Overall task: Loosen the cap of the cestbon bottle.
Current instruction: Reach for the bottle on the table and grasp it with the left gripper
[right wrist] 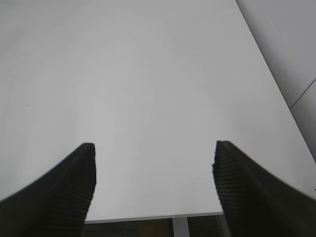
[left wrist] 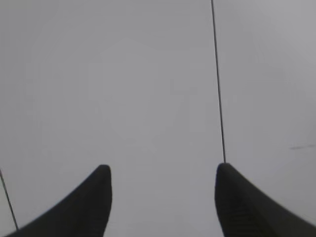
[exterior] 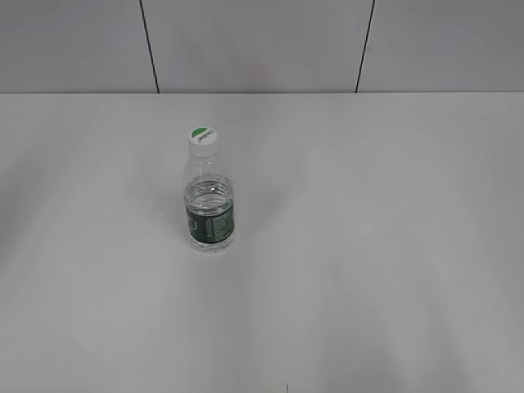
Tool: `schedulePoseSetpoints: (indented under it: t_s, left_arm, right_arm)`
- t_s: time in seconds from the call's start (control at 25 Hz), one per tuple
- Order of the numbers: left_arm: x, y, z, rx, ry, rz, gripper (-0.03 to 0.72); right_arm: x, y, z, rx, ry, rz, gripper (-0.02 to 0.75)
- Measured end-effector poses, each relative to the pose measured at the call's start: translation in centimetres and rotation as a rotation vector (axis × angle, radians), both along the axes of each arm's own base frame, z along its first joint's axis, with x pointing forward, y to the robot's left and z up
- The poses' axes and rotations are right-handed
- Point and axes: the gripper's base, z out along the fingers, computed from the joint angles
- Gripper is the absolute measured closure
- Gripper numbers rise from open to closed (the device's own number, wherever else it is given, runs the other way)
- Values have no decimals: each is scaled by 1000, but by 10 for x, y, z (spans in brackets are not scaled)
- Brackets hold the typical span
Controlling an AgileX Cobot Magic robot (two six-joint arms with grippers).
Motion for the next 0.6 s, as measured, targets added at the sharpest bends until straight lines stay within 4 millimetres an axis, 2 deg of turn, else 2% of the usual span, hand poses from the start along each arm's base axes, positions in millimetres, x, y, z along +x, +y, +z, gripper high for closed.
schedulePoseSetpoints:
  t_s: [0.16,0.32,0.48,0.6]
  left_arm:
    - [35,1,-36,-32,40,6,291]
    - [63,0,-73,-37,80,6,300]
    - [80,0,-109,-49,148,1,302]
    - [86,-4,-129,-46,175,-38,302]
  right_arm:
    - [0,0,0,0,0,0,174]
    - [0,0,0,0,0,0,174]
    - [0,0,0,0,0,0,174]
    - [0,0,0,0,0,0,174]
